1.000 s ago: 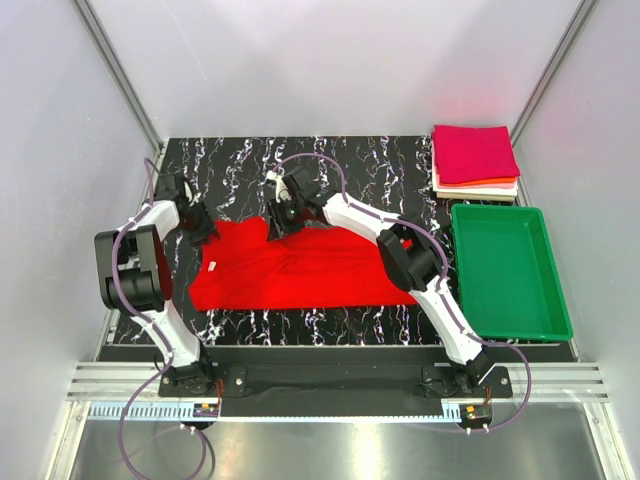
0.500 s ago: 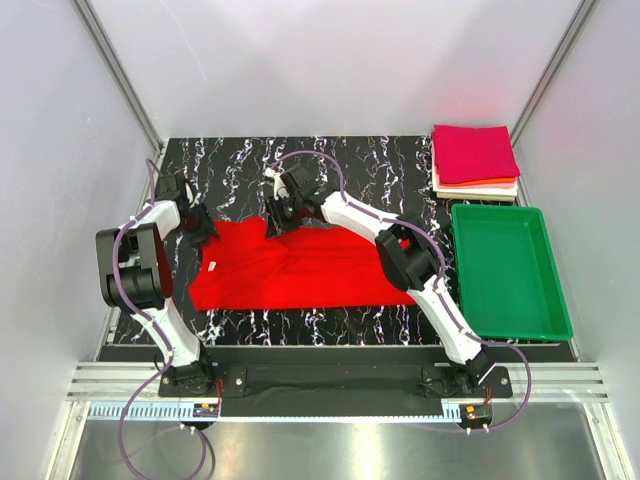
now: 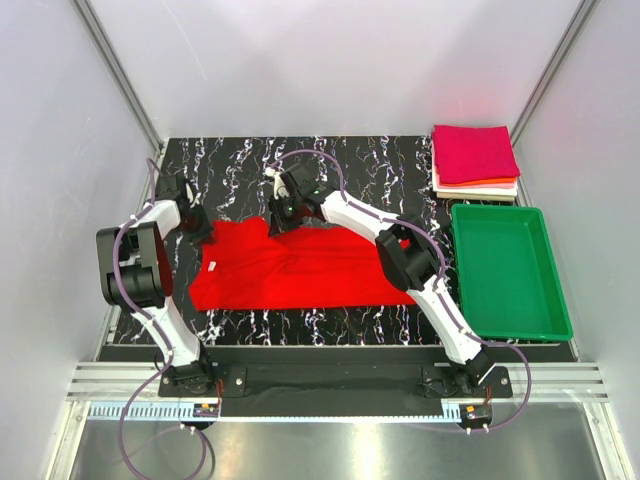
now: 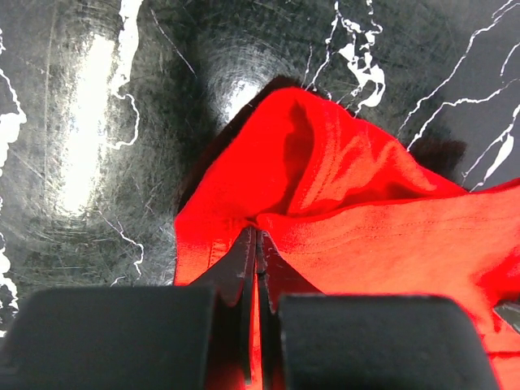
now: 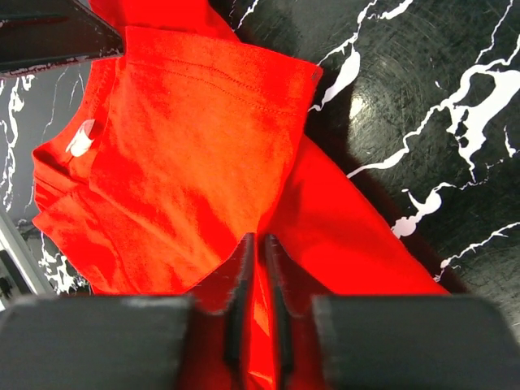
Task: Fold and stack the t-shirts
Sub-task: Fold the tshirt
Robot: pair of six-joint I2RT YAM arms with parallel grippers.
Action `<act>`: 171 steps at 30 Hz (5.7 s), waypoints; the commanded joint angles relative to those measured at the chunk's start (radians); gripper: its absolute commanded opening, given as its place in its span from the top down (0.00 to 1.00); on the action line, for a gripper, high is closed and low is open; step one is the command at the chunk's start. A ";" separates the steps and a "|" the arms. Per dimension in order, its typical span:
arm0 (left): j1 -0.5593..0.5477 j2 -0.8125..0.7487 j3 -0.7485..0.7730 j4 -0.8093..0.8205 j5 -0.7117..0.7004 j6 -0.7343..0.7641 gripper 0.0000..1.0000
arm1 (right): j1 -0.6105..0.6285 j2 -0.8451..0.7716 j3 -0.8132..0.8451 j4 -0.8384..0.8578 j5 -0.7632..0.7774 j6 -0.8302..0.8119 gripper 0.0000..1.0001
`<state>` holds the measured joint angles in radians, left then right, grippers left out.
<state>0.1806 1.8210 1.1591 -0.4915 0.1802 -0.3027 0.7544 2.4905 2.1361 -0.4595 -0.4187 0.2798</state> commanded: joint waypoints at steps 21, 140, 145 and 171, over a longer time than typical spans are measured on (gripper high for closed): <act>-0.063 -0.249 -0.021 -0.111 -0.030 -0.047 1.00 | 0.016 -0.177 -0.149 0.068 -0.025 0.009 1.00; -0.121 -0.052 0.182 -0.096 -0.242 -0.004 0.67 | 0.014 -0.307 -0.363 0.170 0.339 0.209 0.70; -0.141 0.035 0.238 -0.093 -0.185 -0.013 0.68 | 0.019 -0.349 -0.401 0.163 0.204 0.245 0.81; -0.144 0.357 0.502 -0.130 -0.257 -0.013 0.67 | 0.054 -0.367 -0.535 0.220 0.196 0.213 0.85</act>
<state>0.0319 2.1269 1.6012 -0.6518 -0.0460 -0.3367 0.8043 2.1983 1.5578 -0.2119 -0.2695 0.5297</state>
